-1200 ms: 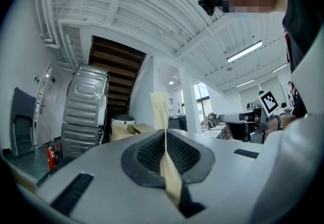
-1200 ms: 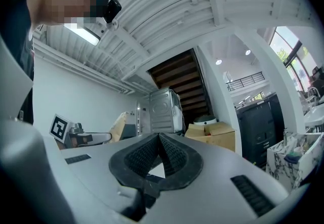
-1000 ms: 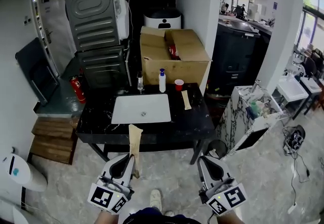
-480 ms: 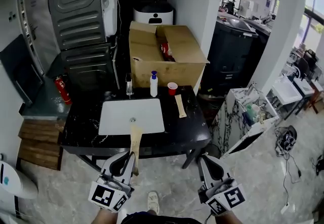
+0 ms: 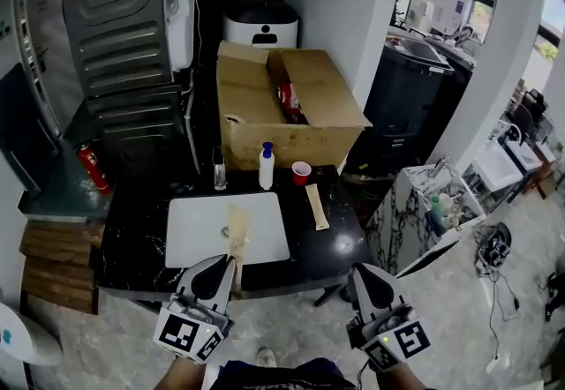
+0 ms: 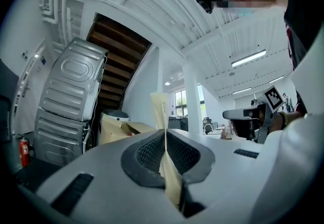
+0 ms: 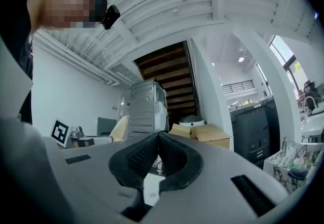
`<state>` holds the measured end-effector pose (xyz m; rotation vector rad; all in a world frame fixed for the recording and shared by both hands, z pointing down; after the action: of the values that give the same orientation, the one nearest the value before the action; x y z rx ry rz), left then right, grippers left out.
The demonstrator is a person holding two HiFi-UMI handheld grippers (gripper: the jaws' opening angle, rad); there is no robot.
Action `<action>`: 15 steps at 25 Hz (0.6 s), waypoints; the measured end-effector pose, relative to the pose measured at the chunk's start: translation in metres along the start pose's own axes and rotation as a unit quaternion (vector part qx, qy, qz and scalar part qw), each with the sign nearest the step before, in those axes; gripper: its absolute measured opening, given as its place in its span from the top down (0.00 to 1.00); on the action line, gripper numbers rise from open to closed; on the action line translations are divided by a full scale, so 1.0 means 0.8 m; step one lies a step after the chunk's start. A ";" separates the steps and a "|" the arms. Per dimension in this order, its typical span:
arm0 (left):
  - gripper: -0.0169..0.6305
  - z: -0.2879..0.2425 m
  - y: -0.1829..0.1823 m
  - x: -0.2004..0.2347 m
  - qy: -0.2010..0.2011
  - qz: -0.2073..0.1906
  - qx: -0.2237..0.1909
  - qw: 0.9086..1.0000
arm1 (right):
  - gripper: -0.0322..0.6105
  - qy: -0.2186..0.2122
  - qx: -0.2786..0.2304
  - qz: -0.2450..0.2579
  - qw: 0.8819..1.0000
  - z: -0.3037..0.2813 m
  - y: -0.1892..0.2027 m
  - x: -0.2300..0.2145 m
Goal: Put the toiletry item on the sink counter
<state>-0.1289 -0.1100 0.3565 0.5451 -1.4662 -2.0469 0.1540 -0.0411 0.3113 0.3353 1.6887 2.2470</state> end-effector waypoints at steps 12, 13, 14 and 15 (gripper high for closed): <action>0.94 -0.086 0.064 0.029 -0.003 0.035 0.027 0.999 | 0.89 -0.006 -0.008 -0.008 1.000 -0.069 0.019 -0.044; 0.94 -0.096 0.071 0.030 -0.002 0.035 0.032 0.999 | 0.89 -0.007 -0.007 -0.009 1.000 -0.075 0.024 -0.053; 0.94 -0.107 0.079 0.030 -0.003 0.036 0.036 0.999 | 0.89 -0.010 -0.010 -0.013 1.000 -0.083 0.027 -0.061; 0.94 -0.118 0.086 0.030 -0.005 0.040 0.039 0.998 | 0.89 -0.014 -0.014 -0.018 1.000 -0.092 0.030 -0.070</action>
<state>-0.0752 -0.2108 0.3911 0.4994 -1.5546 -1.9402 0.1764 -0.1339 0.3142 0.3245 1.6348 2.2281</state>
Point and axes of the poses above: the fingertips, and each gripper's own axes: z backward along the fingers, x to its left, y out of its underside, the point moved 7 cm from there along z, backward along the fingers, and after that the axes turned 9 degrees about -x, right-handed, at the moved point
